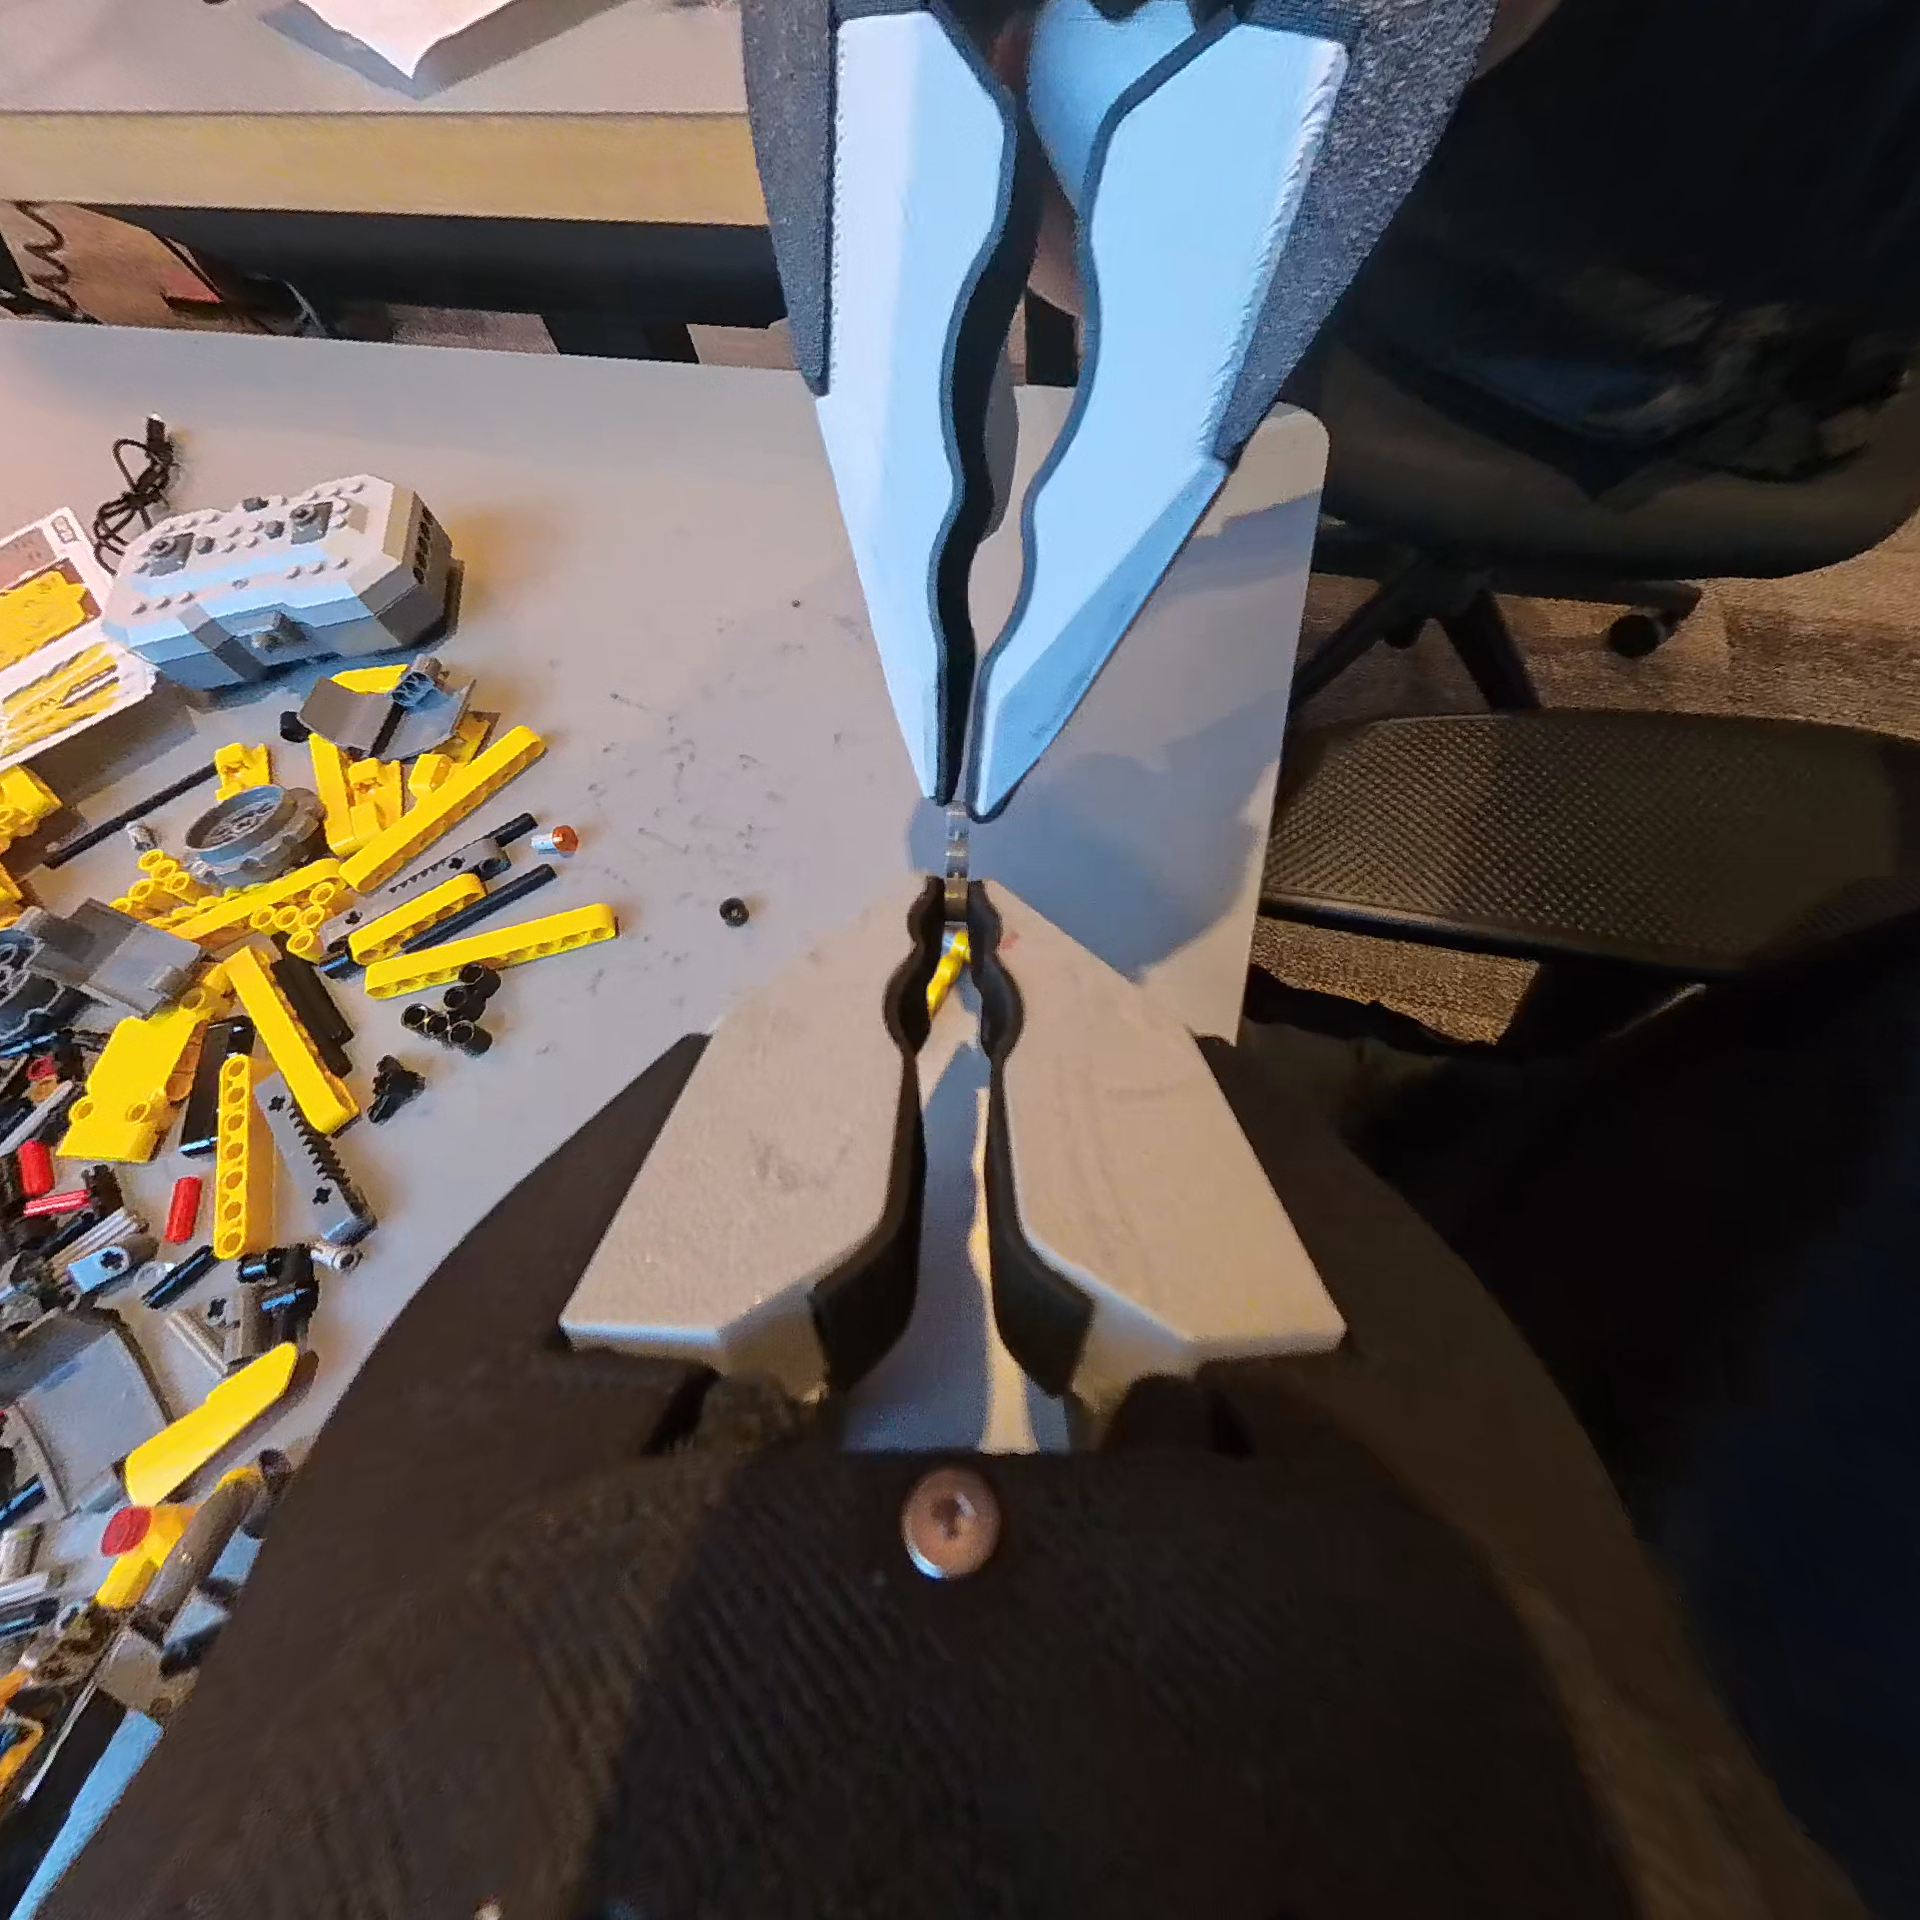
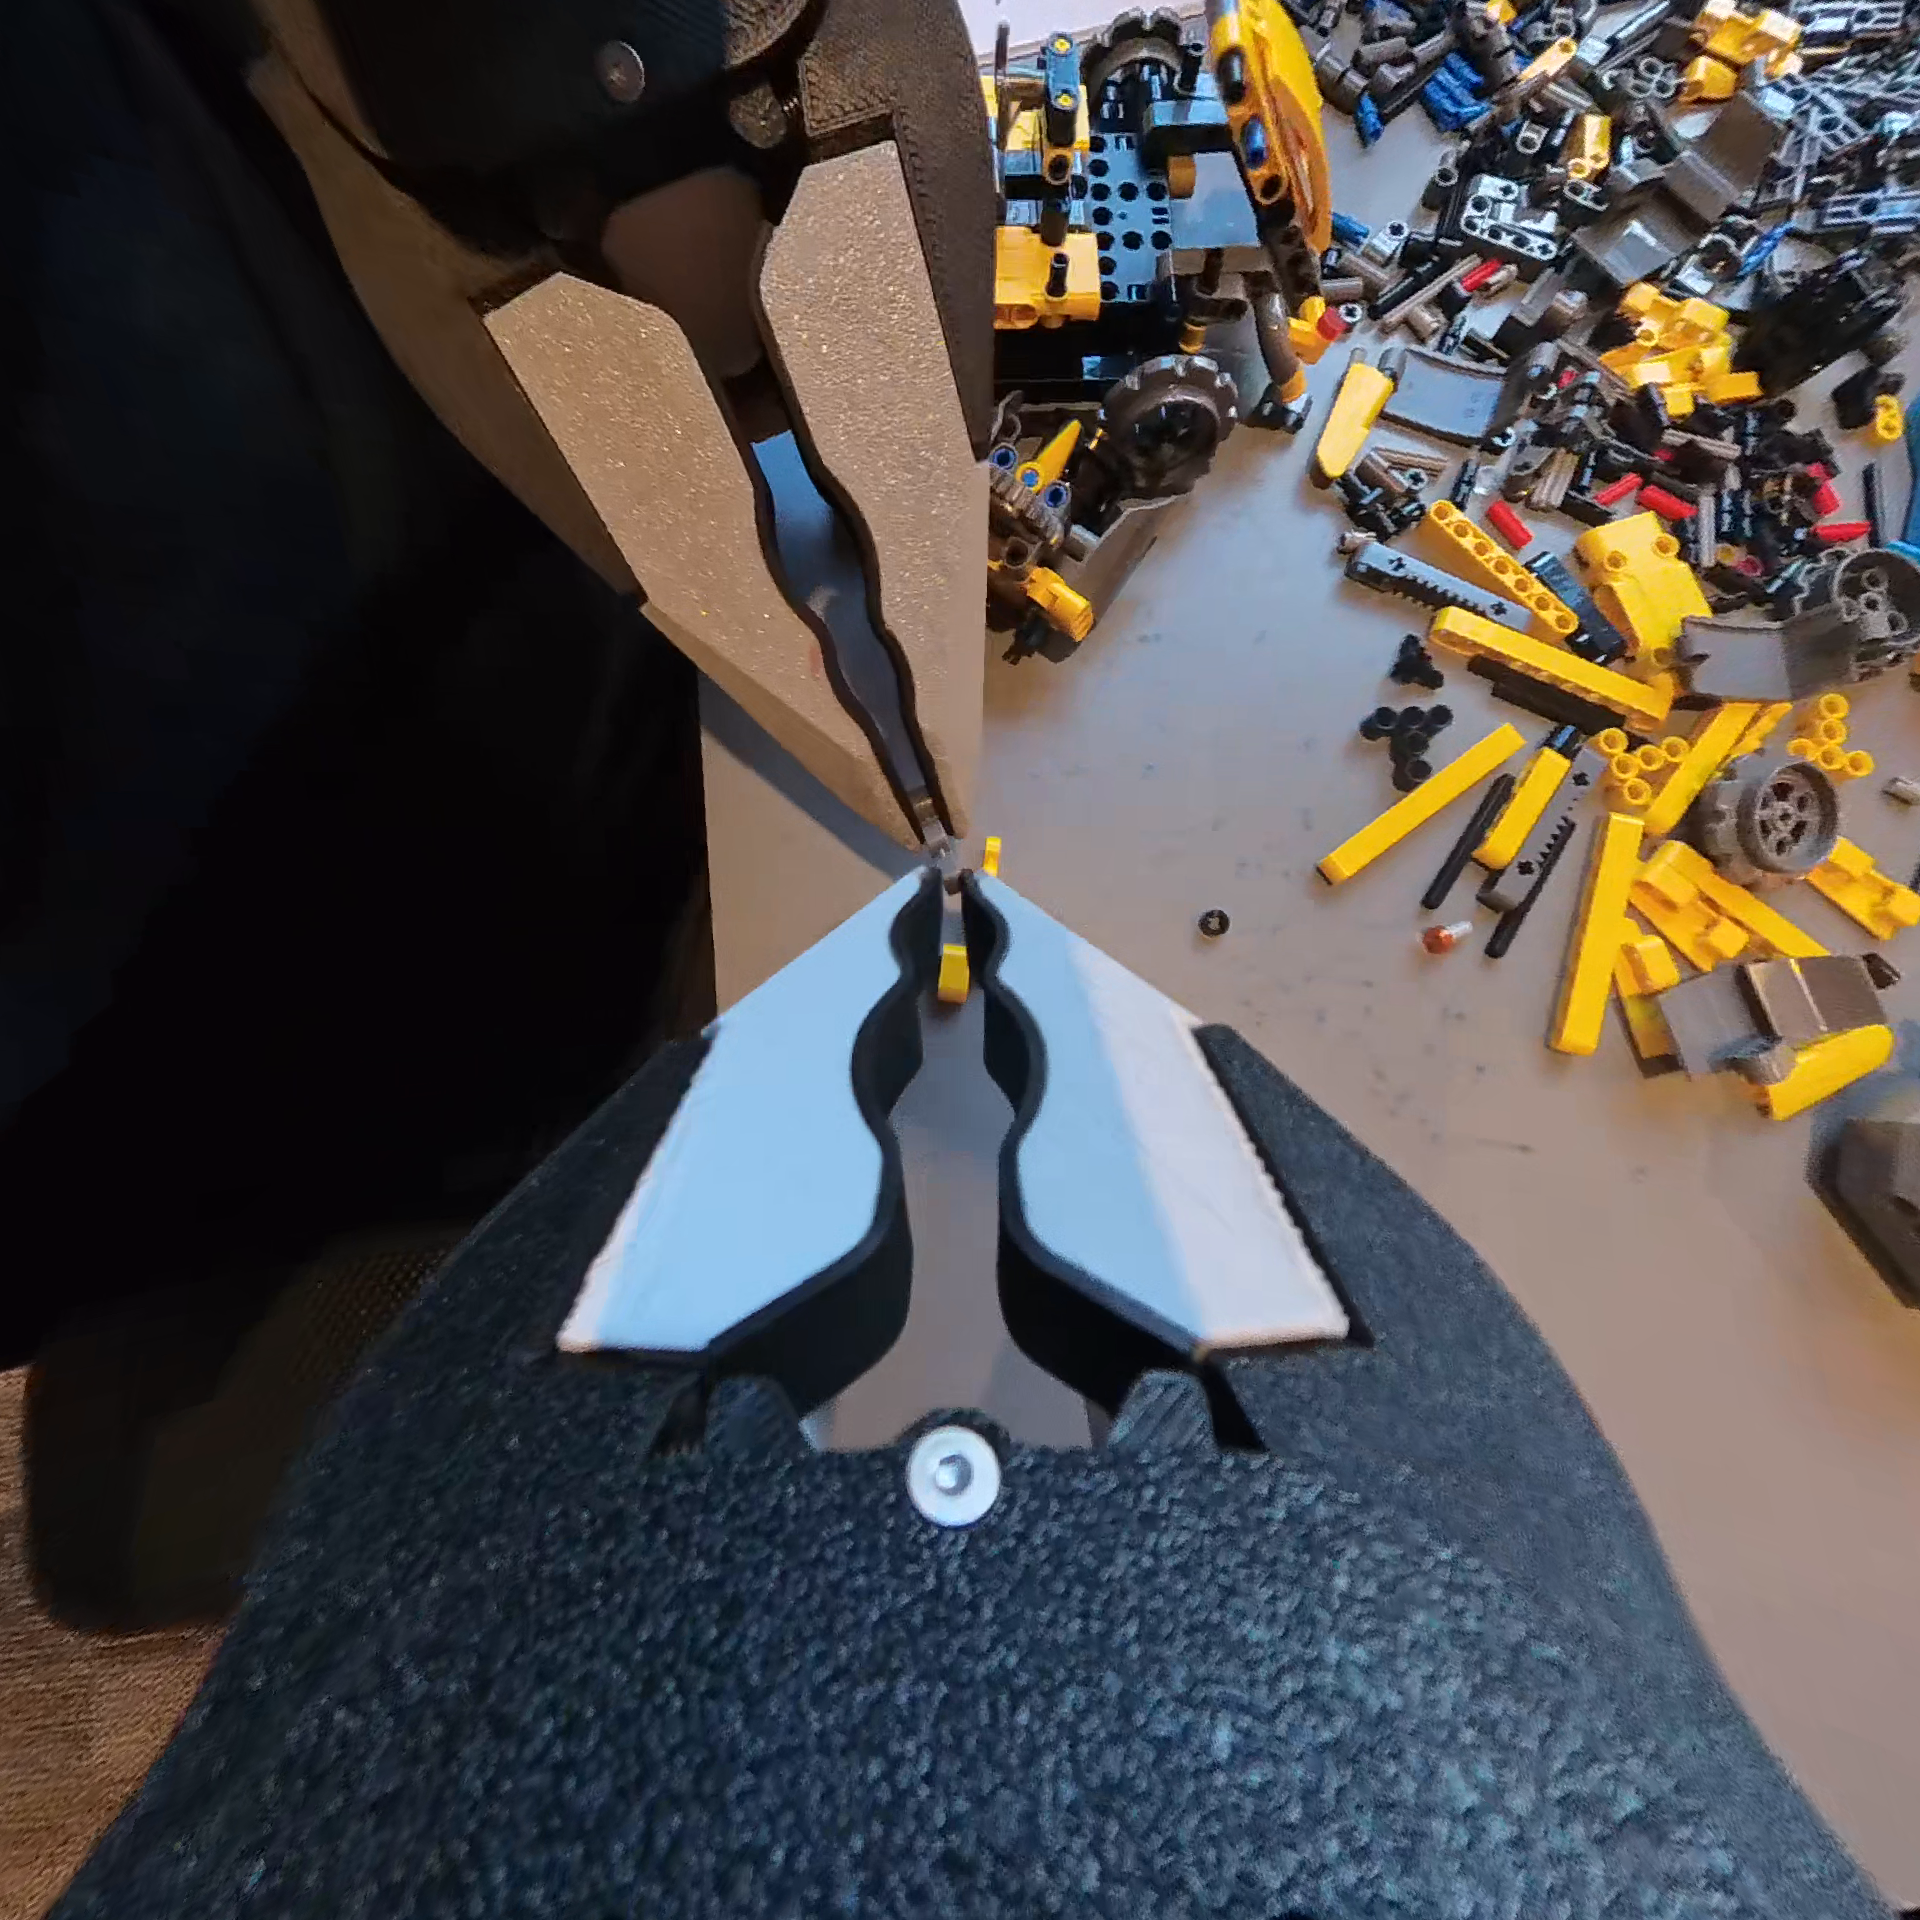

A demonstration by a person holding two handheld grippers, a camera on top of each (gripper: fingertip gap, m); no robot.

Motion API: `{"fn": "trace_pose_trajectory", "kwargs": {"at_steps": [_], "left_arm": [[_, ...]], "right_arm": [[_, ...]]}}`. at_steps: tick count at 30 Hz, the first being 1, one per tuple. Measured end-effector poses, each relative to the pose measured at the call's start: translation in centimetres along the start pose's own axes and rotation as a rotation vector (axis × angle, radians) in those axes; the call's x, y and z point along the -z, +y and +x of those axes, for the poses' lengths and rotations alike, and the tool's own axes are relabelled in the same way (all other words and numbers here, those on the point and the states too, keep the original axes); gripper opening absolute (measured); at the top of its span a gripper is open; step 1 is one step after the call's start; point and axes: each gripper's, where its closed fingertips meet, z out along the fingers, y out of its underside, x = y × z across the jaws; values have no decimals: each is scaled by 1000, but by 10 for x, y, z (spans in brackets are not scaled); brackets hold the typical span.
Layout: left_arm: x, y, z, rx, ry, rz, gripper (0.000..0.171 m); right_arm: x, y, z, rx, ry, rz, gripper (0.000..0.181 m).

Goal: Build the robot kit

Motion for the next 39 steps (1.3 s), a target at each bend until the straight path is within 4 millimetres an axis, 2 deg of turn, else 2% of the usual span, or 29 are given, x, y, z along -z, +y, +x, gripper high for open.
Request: {"fn": "trace_pose_trajectory", "kwargs": {"at_steps": [3,5,7,10,13,15,16,18,19,23,27,32,39], "left_arm": [[0,6,-3,-1,-3,-21,0],[1,11,-8,22,-11,-40,1],[2,14,-10,59,2,-48,1],[3,22,-12,100,14,-79,1],[6,25,-9,173,49,-74,1],[10,24,-5,248,95,-53,1],[12,23,-3,286,116,-40,1],[17,20,-1,366,151,2,1],[20,19,-1,402,165,22,1],[29,23,-3,459,149,48,1],[28,29,4,476,137,31,1],[18,33,16,489,153,7,1],[-11,55,24,259,72,-174,1]], "right_arm": [[-3,2,1,-84,8,3,4],[-4,11,9,-210,60,-1,30],[-9,23,15,-337,143,14,40],[-26,38,7,-474,211,49,43],[-40,53,3,-512,277,22,46],[-46,54,2,-522,283,28,44],[-48,53,0,-523,277,37,43],[-51,52,-2,-510,271,41,22],[-51,51,-3,-501,268,43,18],[-55,45,-15,-473,206,64,18],[-52,43,-28,-380,182,57,17],[-49,48,-47,-233,126,12,17],[-41,53,-59,-123,109,3,17]]}}
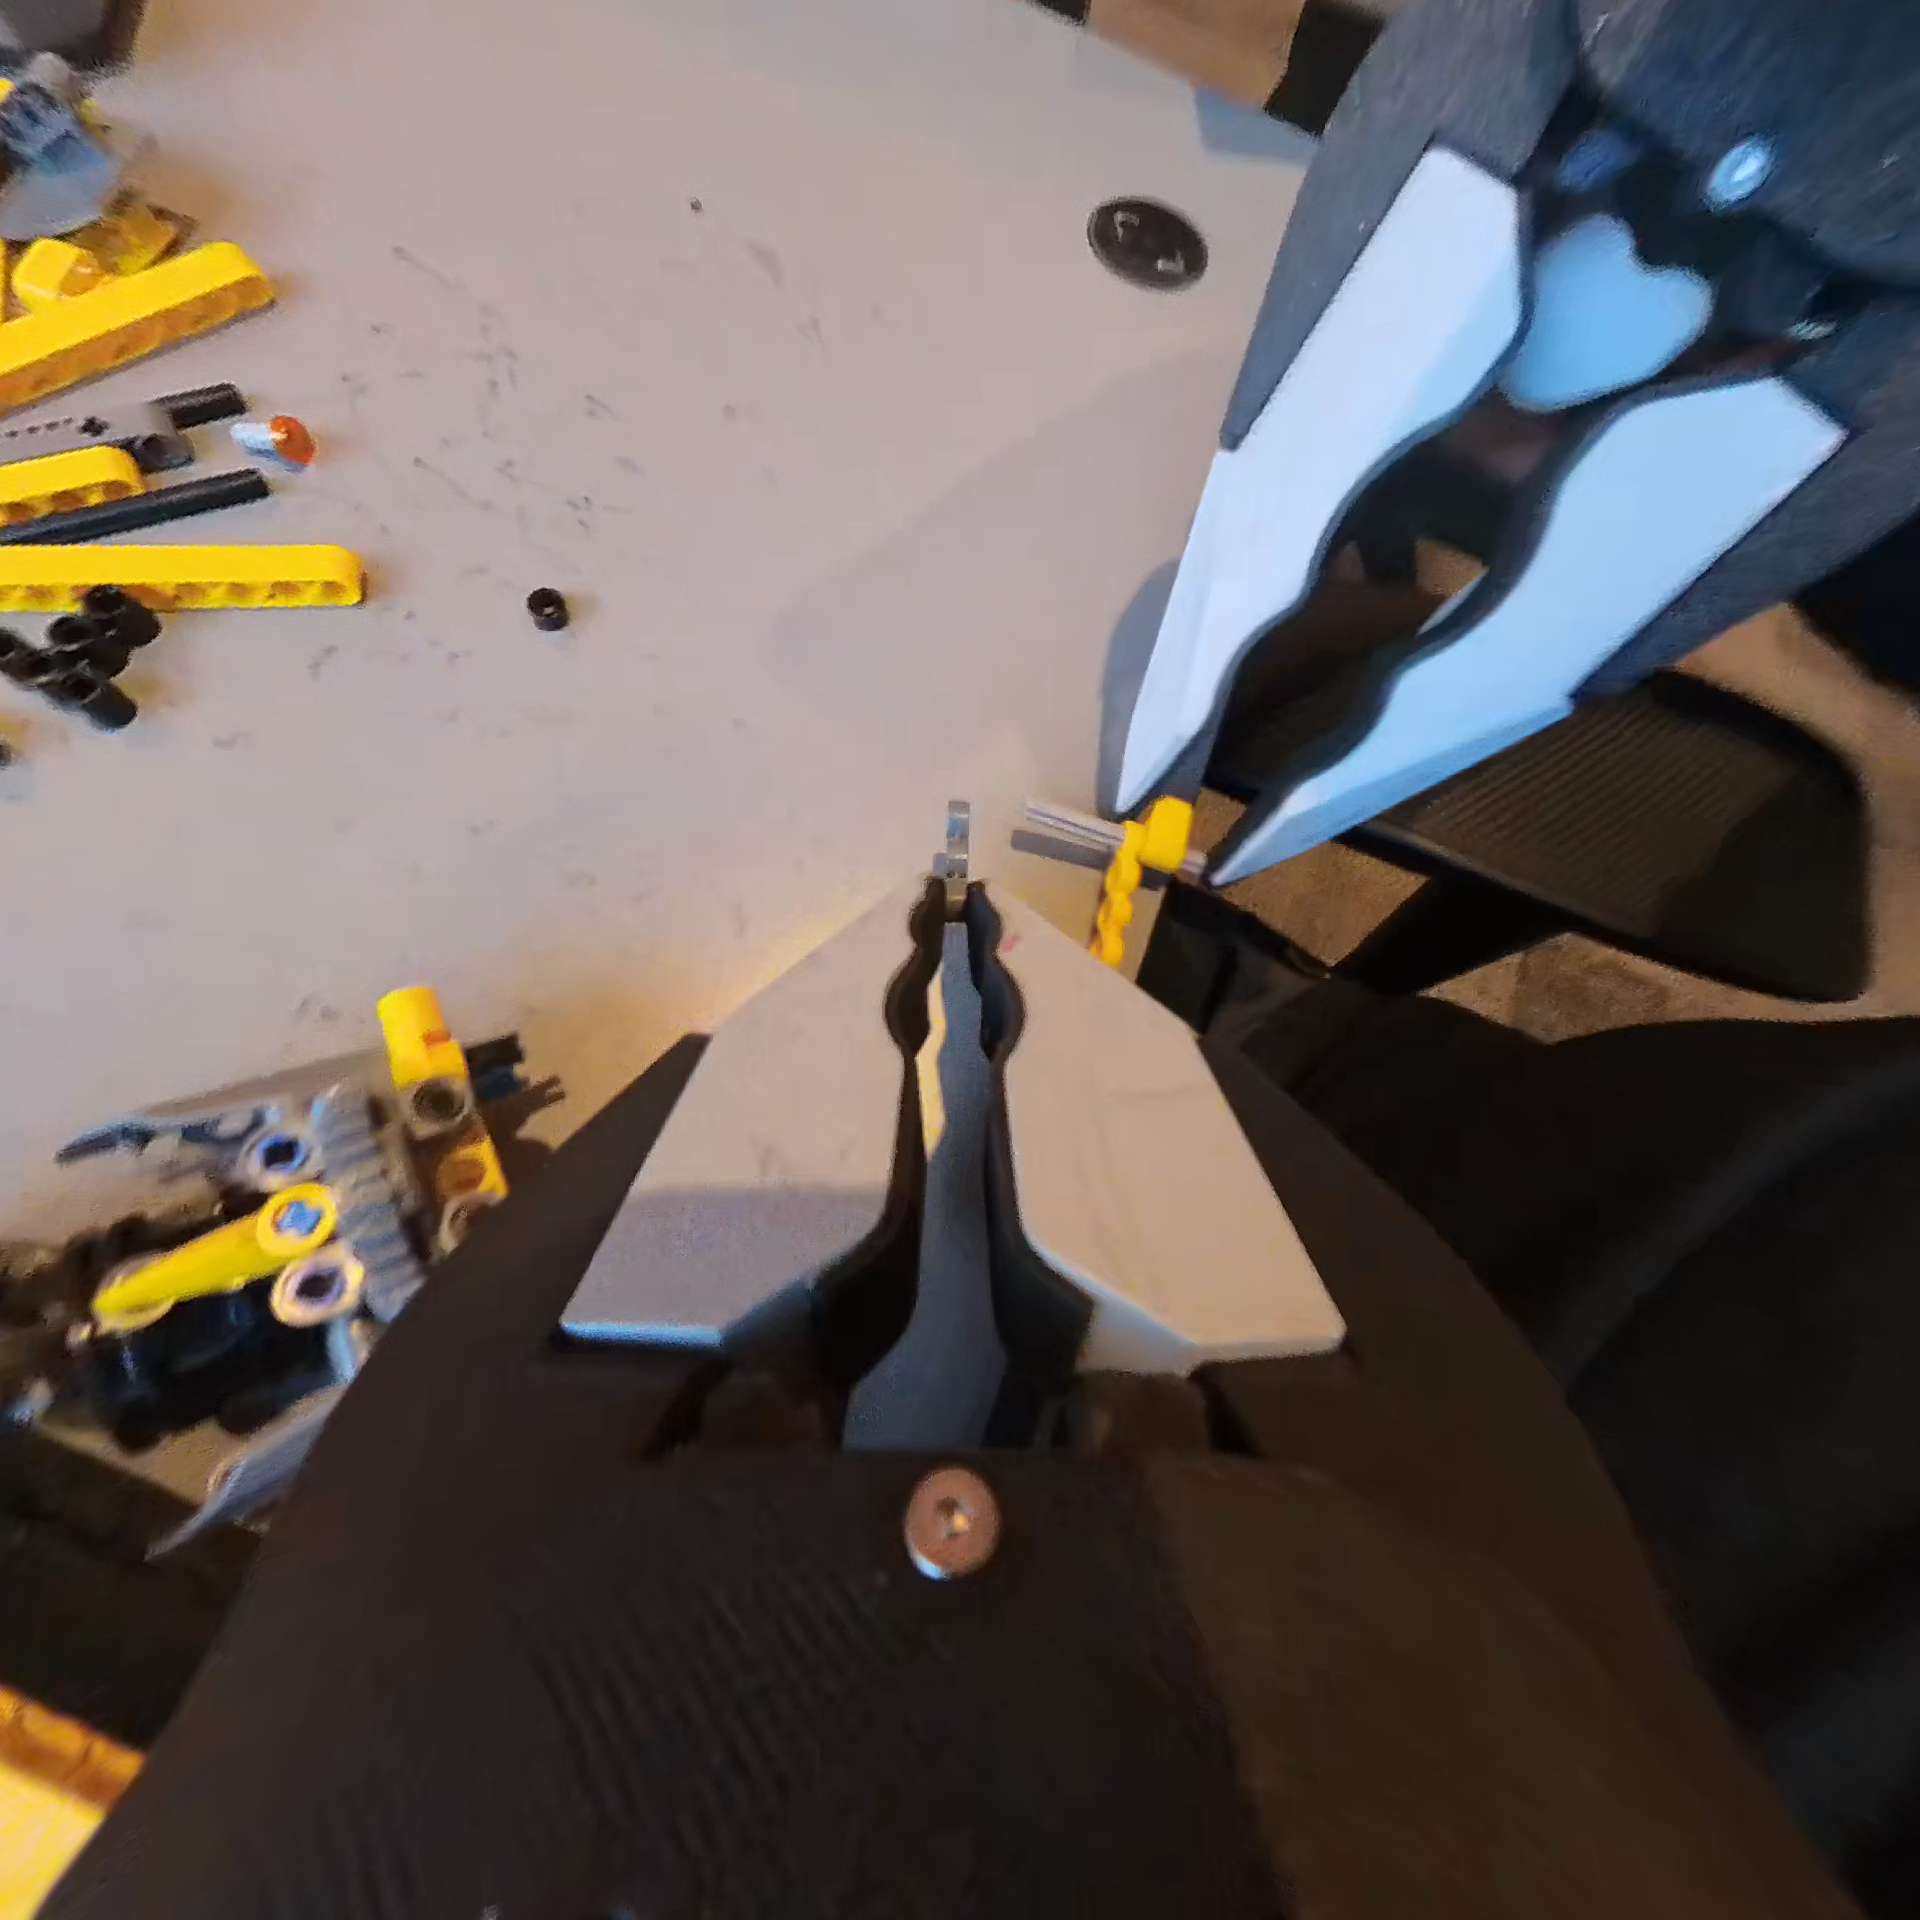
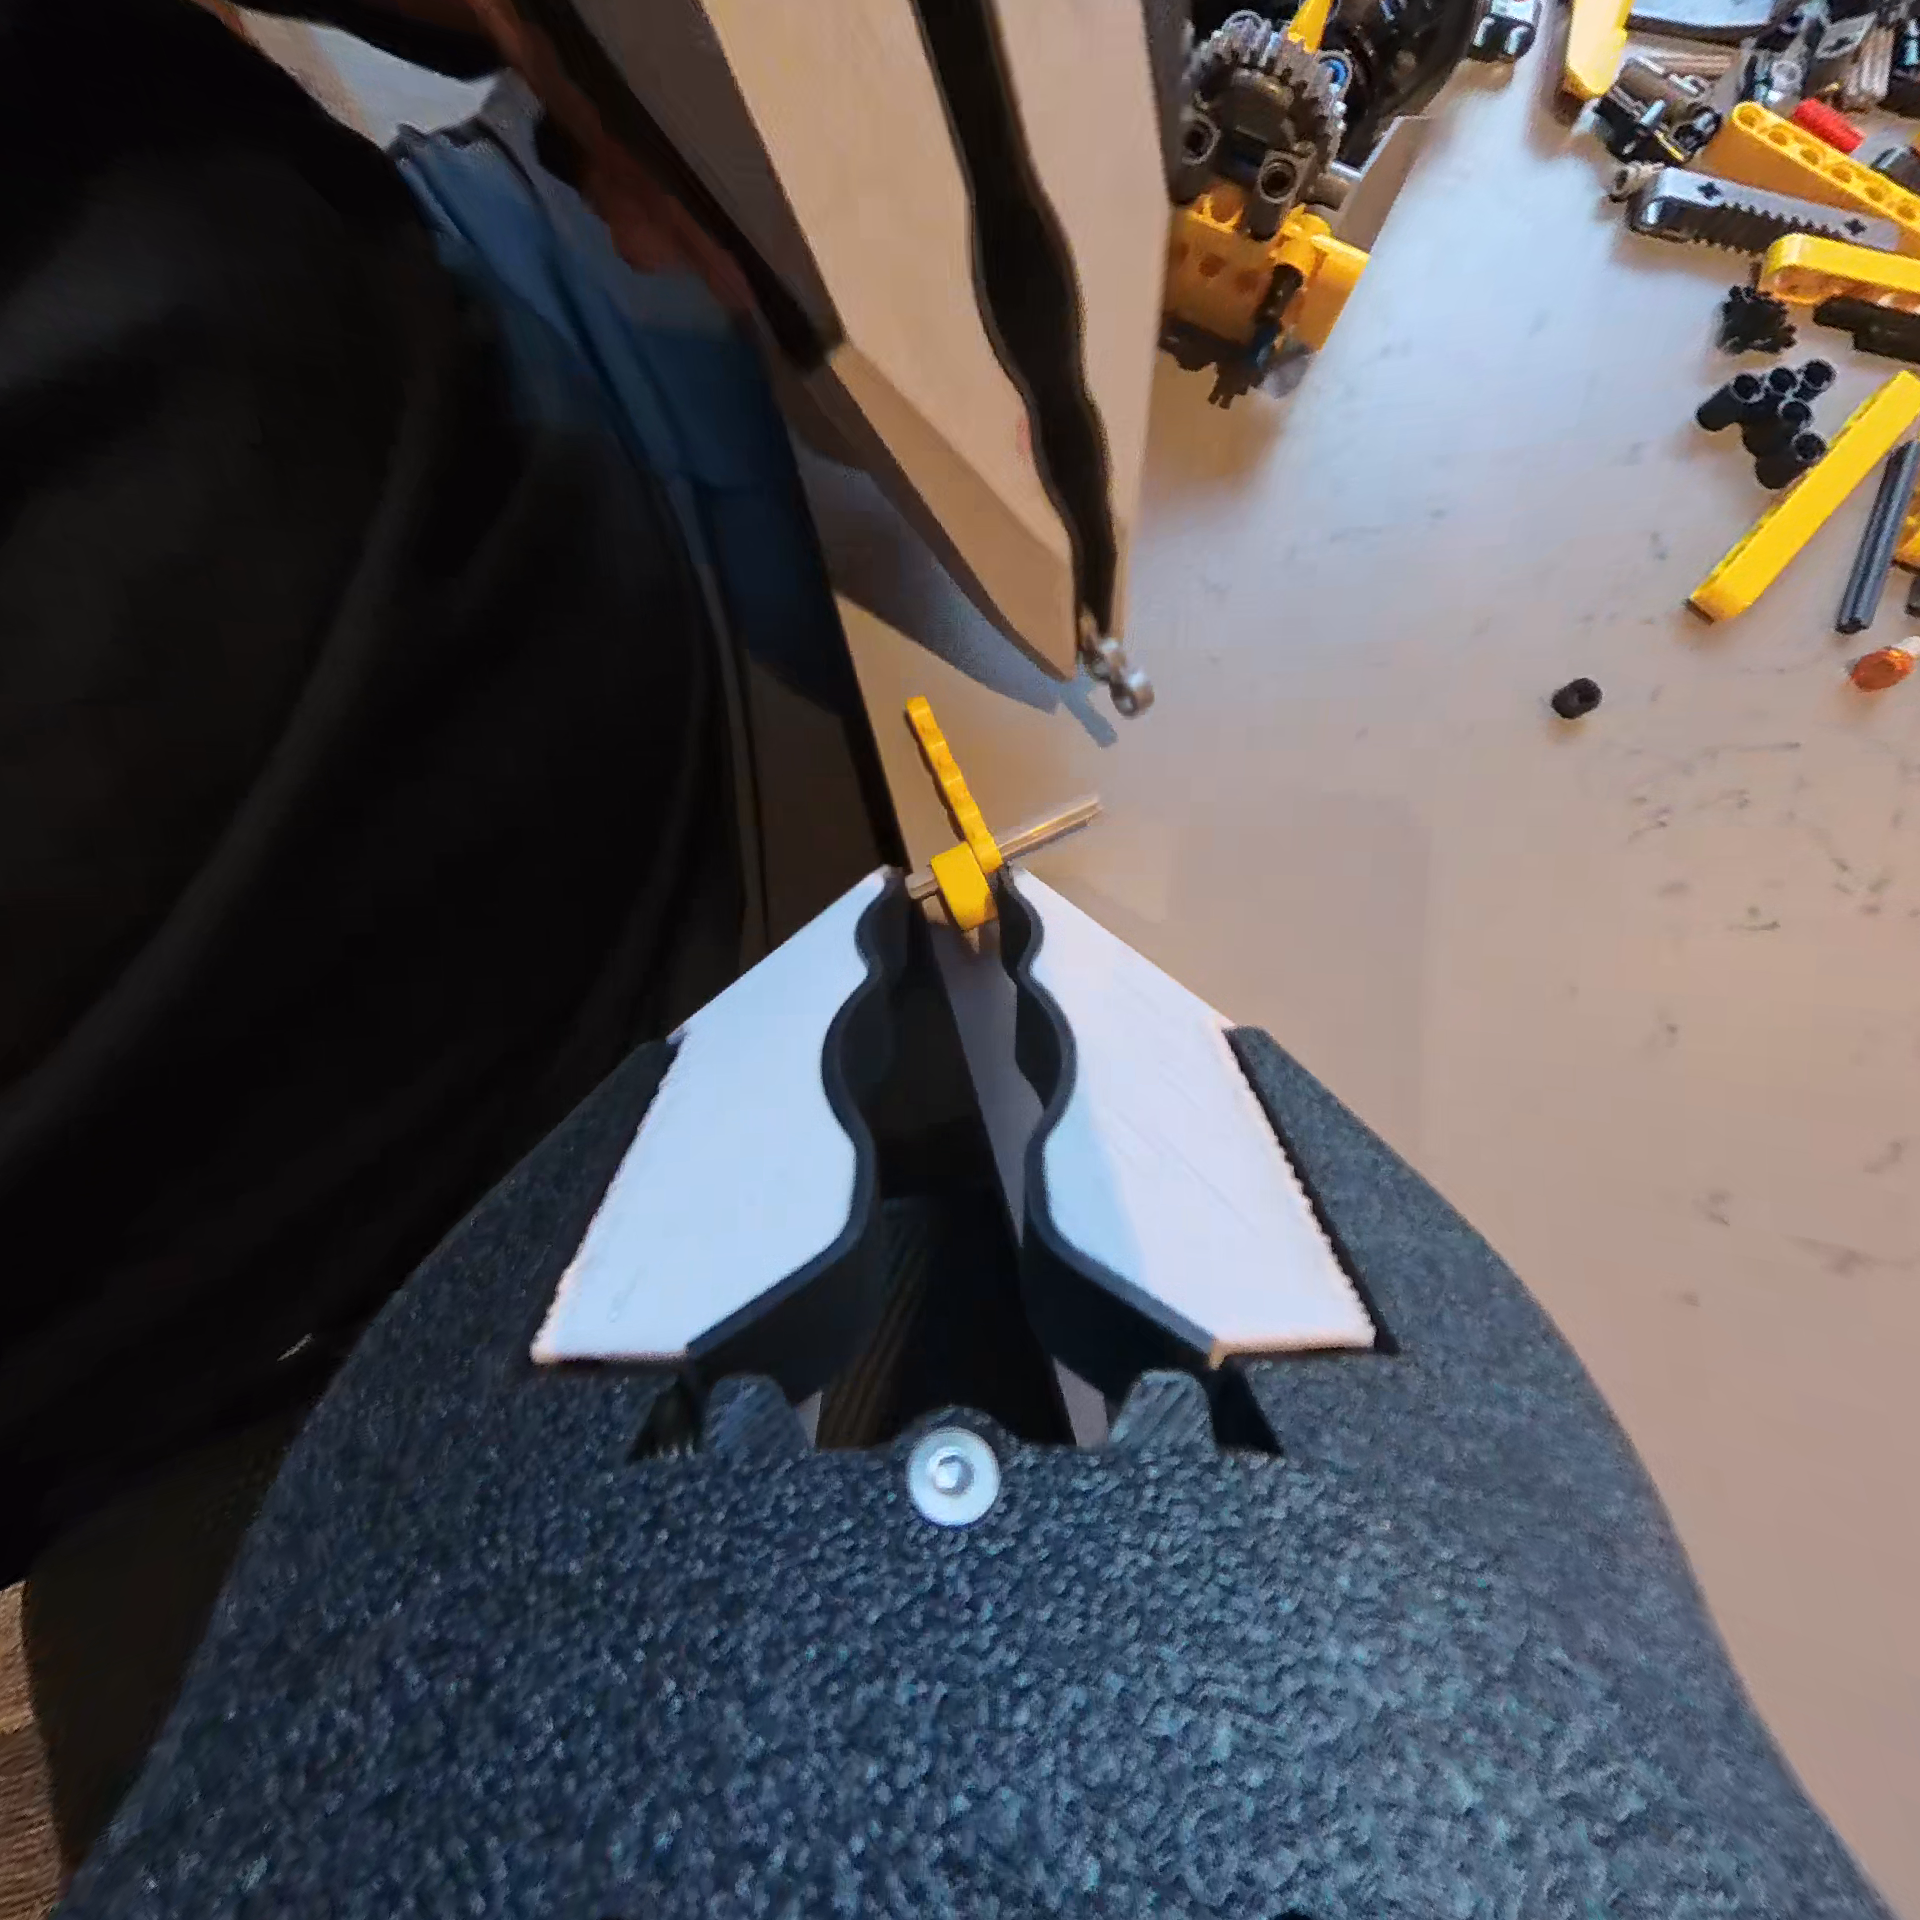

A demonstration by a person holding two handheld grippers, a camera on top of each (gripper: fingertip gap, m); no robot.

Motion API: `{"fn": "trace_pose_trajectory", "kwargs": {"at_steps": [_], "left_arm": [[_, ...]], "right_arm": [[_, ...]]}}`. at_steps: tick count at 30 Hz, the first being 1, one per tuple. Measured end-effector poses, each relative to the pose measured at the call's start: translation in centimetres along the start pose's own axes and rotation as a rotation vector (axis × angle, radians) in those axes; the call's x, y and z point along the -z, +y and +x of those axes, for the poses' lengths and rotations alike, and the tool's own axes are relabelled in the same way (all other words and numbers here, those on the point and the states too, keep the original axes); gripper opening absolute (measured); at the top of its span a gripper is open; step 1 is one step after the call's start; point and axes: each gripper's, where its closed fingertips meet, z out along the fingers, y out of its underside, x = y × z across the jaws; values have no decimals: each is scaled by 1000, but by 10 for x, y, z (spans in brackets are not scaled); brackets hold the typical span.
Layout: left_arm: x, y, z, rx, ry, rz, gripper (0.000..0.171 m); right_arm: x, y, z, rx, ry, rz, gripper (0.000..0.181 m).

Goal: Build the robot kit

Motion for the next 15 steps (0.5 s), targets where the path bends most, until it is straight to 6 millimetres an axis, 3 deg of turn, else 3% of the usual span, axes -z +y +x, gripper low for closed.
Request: {"fn": "trace_pose_trajectory", "kwargs": {"at_steps": [4,15], "left_arm": [[-13,2,6,-22,45,-55,1],[-13,3,10,-57,104,-101,1]], "right_arm": [[1,0,-3,27,-21,21,17],[0,2,1,-31,-67,51,17]]}}
